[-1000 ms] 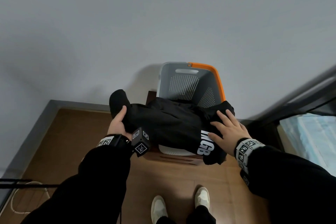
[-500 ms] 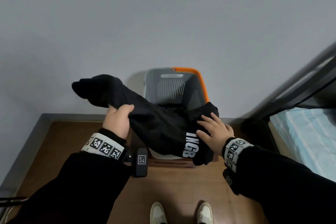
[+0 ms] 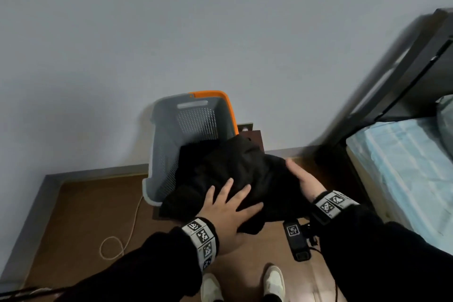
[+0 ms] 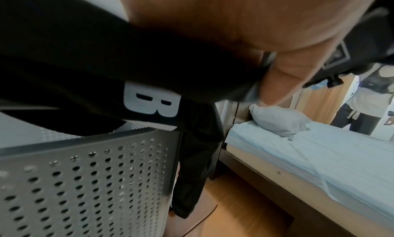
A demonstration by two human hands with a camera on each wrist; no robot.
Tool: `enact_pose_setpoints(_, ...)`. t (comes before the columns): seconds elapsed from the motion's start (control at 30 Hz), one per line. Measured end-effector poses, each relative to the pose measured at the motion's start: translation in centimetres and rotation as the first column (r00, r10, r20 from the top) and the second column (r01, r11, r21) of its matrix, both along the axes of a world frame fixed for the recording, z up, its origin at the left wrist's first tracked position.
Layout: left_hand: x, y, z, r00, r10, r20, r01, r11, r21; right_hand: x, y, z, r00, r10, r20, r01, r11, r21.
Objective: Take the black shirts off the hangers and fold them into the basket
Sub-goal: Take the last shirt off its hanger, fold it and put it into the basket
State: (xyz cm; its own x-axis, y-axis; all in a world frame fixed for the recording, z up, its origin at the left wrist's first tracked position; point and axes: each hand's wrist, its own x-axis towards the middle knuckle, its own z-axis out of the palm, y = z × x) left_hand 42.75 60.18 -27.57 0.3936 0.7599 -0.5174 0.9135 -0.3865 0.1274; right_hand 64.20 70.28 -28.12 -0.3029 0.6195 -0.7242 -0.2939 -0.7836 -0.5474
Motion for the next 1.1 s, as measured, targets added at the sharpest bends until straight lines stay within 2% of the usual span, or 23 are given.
enact_pose_setpoints(0.07, -0.1, 0.3, 0.4, 0.999, 0.038, 0.026, -0.037, 0.999, -0.021, 0.1, 0.1, -1.7, 0.967, 0.090, 0.237, -0.108, 0.992, 0.064)
enact_pose_setpoints(0.1, -0.2, 0.6, 0.8, 0.993, 0.092, 0.071, -0.090, 0.995, -0.032, 0.2, 0.4, -2.5, 0.922, 0.100, 0.373, -0.151, 0.982, 0.112)
enact_pose_setpoints(0.13, -0.3, 0.9, 1.3, 0.976, 0.169, 0.135, -0.166, 0.986, -0.030, 0.1, 0.5, -2.7, 0.890, 0.104, 0.444, -0.183, 0.973, 0.139)
enact_pose_setpoints(0.17, -0.4, 1.3, 1.7, 0.940, 0.270, 0.207, -0.272, 0.962, -0.020, 0.1, 0.8, -2.8, 0.889, 0.088, 0.449, -0.178, 0.971, 0.162)
enact_pose_setpoints(0.2, -0.7, 1.8, 2.1, 0.879, 0.393, 0.268, -0.404, 0.915, -0.015, 0.1, 0.9, -2.7, 0.924, 0.041, 0.380, -0.122, 0.974, 0.193)
enact_pose_setpoints(0.27, -1.7, 3.1, 2.3, 0.704, 0.623, 0.340, -0.659, 0.752, -0.014, 0.7, 1.1, -2.6, 0.982, -0.080, 0.168, 0.045, 0.978, 0.204)
enact_pose_setpoints(0.33, -3.8, 4.6, 1.4, 0.572, 0.777, 0.261, -0.801, 0.598, -0.026, 1.7, 1.6, -3.0, 0.990, -0.104, 0.100, 0.084, 0.979, 0.186)
enact_pose_setpoints(0.37, -5.0, 5.3, 0.8, 0.531, 0.828, 0.180, -0.836, 0.547, -0.046, 2.3, 2.0, -3.9, 0.981, -0.056, 0.188, 0.022, 0.983, 0.181)
enact_pose_setpoints(0.43, -6.8, 6.6, 0.0, 0.457, 0.889, -0.004, -0.886, 0.455, -0.092, 3.3, 2.4, -5.0, 0.897, 0.153, 0.414, -0.205, 0.975, 0.084)
enact_pose_setpoints(0.47, -7.4, 7.2, -0.3, 0.426, 0.901, -0.082, -0.902, 0.417, -0.109, 3.8, 2.2, -5.5, 0.852, 0.249, 0.461, -0.286, 0.958, 0.010)
enact_pose_setpoints(0.53, -7.7, 8.0, -0.4, 0.379, 0.904, -0.196, -0.924, 0.358, -0.138, 4.4, 2.0, -7.1, 0.794, 0.322, 0.515, -0.339, 0.939, -0.064)
enact_pose_setpoints(0.6, -7.4, 8.5, -0.9, 0.380, 0.889, -0.256, -0.923, 0.344, -0.173, 4.4, 2.0, -8.3, 0.760, 0.372, 0.533, -0.397, 0.915, -0.073)
enact_pose_setpoints(0.7, -7.5, 8.8, -2.3, 0.430, 0.857, -0.283, -0.899, 0.378, -0.222, 3.4, 2.2, -8.4, 0.748, 0.438, 0.499, -0.463, 0.883, -0.080)
enact_pose_setpoints(0.73, -7.4, 8.9, -2.5, 0.454, 0.844, -0.285, -0.888, 0.402, -0.225, 3.1, 2.2, -8.2, 0.740, 0.449, 0.502, -0.482, 0.873, -0.070)
enact_pose_setpoints(0.87, -7.3, 9.4, -1.8, 0.417, 0.865, -0.279, -0.898, 0.347, -0.270, 2.3, 2.7, -7.1, 0.770, 0.431, 0.470, -0.482, 0.876, -0.014)
enact_pose_setpoints(0.97, -8.3, 9.4, -0.9, 0.326, 0.925, -0.193, -0.933, 0.283, -0.221, 1.7, 3.1, -6.3, 0.860, 0.374, 0.346, -0.397, 0.918, -0.007)
enact_pose_setpoints(1.03, -9.1, 8.8, 0.1, 0.255, 0.966, -0.037, -0.951, 0.244, -0.191, 0.8, 3.5, -6.4, 0.916, 0.328, 0.233, -0.327, 0.944, -0.043)
enact_pose_setpoints(1.1, -9.5, 8.2, 1.6, 0.146, 0.981, 0.129, -0.972, 0.167, -0.164, -0.5, 3.9, -7.3, 0.936, 0.301, 0.181, -0.294, 0.953, -0.067)
